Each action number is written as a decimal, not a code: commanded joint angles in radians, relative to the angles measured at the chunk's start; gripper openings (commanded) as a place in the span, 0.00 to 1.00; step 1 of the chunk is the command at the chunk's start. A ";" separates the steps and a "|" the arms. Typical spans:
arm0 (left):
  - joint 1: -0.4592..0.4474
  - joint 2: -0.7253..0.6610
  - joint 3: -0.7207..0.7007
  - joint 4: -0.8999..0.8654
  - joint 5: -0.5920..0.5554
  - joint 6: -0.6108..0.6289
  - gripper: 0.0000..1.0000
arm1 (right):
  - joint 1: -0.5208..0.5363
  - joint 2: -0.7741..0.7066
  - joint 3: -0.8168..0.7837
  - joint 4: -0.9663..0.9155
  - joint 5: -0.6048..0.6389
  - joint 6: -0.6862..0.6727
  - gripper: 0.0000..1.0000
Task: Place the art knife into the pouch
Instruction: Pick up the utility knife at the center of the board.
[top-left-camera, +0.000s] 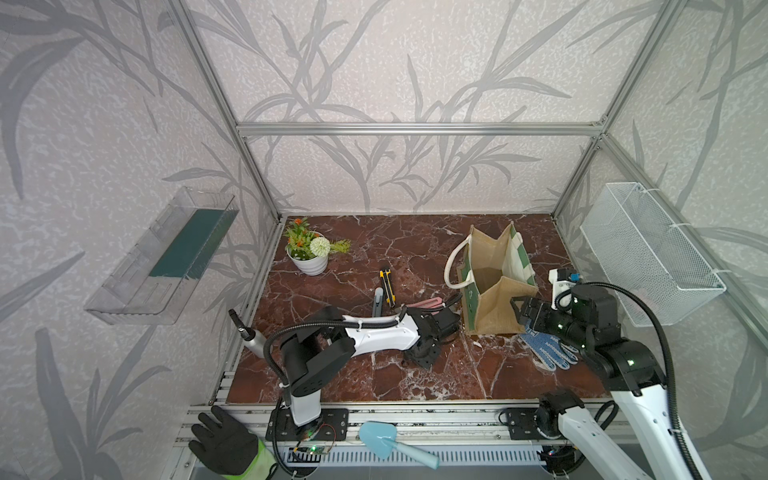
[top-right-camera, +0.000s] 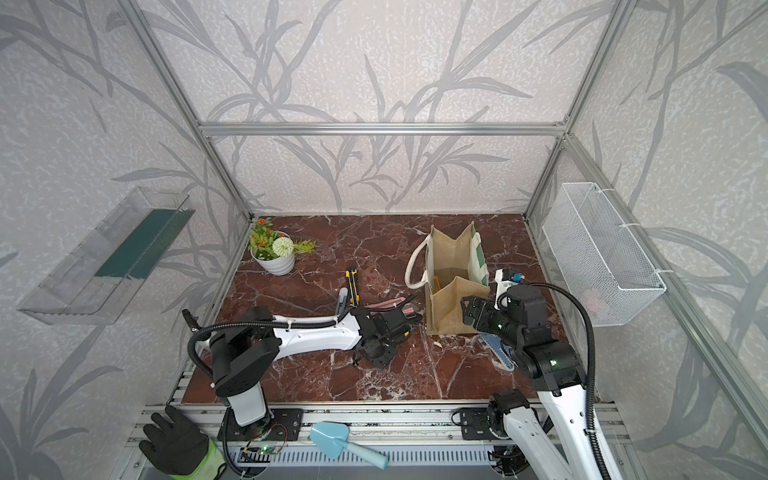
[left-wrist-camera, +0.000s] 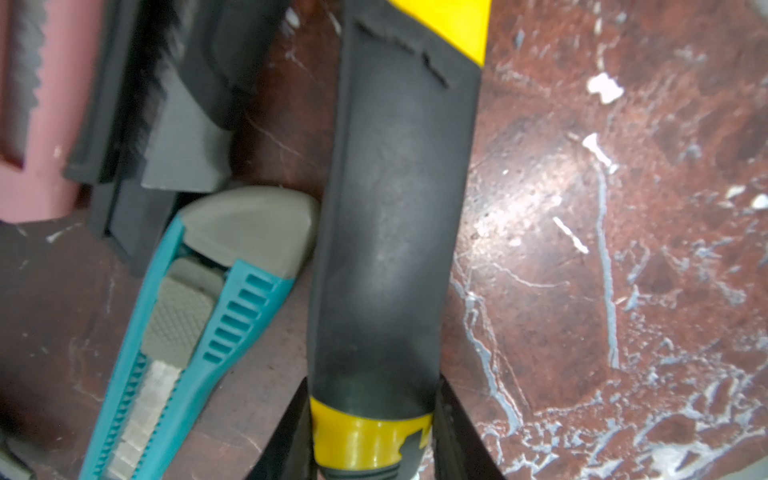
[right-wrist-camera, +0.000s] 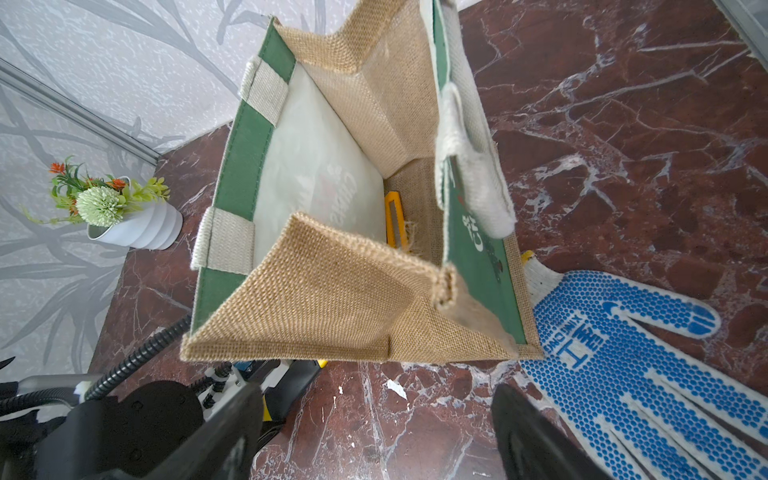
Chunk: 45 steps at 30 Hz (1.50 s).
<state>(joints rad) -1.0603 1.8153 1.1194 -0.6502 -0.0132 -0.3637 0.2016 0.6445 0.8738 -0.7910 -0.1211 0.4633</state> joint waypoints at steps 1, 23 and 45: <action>0.012 0.007 -0.029 -0.002 -0.049 -0.023 0.23 | -0.002 -0.005 0.007 -0.006 0.006 0.009 0.87; 0.056 -0.090 -0.036 0.020 -0.083 -0.052 0.19 | -0.002 -0.004 0.008 0.008 -0.013 0.034 0.87; 0.132 -0.231 0.080 -0.102 -0.181 -0.021 0.19 | -0.002 -0.014 -0.004 0.022 -0.025 0.051 0.87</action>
<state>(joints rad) -0.9337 1.6363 1.1515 -0.6983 -0.1417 -0.3935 0.2016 0.6441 0.8726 -0.7860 -0.1337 0.5068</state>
